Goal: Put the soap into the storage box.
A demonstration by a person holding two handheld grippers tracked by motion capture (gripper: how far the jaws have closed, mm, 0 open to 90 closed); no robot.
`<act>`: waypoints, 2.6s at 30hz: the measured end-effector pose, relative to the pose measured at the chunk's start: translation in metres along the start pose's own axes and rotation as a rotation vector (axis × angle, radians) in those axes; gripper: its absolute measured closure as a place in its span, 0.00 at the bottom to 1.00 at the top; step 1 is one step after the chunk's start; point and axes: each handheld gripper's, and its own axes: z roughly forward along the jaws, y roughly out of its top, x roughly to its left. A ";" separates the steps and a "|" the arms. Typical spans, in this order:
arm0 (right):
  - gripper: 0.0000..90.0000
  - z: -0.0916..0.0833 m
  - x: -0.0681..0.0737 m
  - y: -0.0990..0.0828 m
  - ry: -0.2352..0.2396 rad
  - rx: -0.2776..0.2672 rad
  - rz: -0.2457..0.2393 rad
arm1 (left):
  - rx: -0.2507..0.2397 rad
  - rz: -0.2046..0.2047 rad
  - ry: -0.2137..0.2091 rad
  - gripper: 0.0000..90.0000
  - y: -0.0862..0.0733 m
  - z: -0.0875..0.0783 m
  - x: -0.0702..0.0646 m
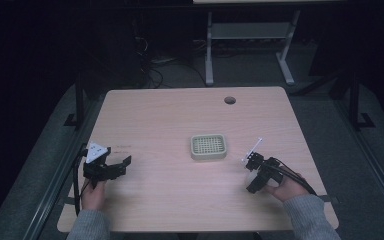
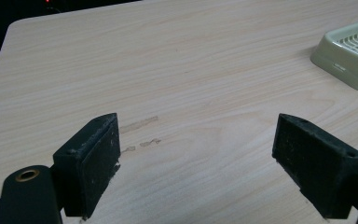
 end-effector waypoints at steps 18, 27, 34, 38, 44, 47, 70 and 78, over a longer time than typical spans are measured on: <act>0.26 -0.001 0.003 0.001 -0.010 0.018 -0.014 | 0.002 0.000 0.001 0.16 0.000 0.000 0.000; 0.26 -0.003 0.005 0.001 -0.008 0.028 -0.021 | 0.005 0.002 0.001 0.17 0.000 0.000 0.000; 0.26 -0.010 0.003 0.001 -0.008 0.003 -0.021 | 0.006 0.001 0.001 0.17 0.000 0.000 0.000; 0.26 -0.014 0.003 0.002 -0.008 -0.001 -0.017 | 0.006 0.000 0.002 0.16 0.000 0.001 0.000; 0.26 -0.016 0.002 0.003 0.000 -0.006 -0.022 | 0.001 -0.007 0.000 0.17 -0.001 0.001 0.001; 0.26 -0.018 0.001 0.003 0.001 -0.009 -0.021 | 0.004 -0.005 0.000 0.16 -0.001 0.002 0.001; 0.26 -0.034 -0.007 0.017 0.017 -0.038 -0.031 | 0.010 -0.007 -0.001 0.16 -0.001 0.003 0.000; 0.26 -0.040 -0.009 0.028 0.014 -0.049 -0.046 | 0.008 -0.007 -0.004 0.17 -0.001 0.002 0.000</act>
